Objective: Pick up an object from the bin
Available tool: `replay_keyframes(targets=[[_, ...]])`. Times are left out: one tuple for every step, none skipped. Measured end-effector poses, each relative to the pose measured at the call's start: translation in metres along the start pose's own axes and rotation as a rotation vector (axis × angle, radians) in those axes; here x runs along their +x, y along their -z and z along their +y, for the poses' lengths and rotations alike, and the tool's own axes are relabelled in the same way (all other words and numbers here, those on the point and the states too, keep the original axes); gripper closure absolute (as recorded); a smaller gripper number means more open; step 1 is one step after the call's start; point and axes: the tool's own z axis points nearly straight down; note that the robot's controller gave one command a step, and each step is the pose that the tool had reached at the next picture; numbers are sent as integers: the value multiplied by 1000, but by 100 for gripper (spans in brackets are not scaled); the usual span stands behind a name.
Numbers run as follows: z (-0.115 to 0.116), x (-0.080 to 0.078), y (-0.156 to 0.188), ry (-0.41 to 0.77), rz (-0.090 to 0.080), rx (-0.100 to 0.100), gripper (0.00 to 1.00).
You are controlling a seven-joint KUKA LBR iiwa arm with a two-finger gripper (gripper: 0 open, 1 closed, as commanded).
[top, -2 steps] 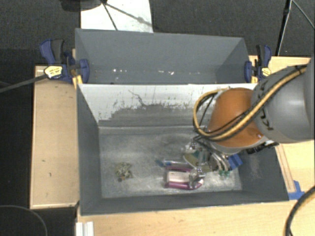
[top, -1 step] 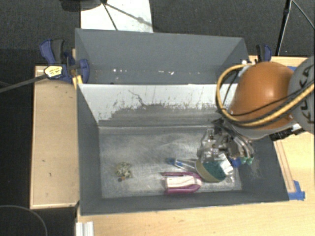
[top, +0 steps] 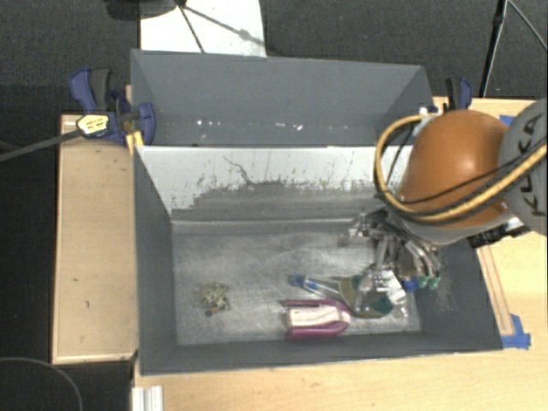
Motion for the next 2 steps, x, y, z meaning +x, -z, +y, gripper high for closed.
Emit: replay_keyframes(targets=[[42,-22,-120,137,2,0,0],[-16,-55,-123,68,3,-10,0]])
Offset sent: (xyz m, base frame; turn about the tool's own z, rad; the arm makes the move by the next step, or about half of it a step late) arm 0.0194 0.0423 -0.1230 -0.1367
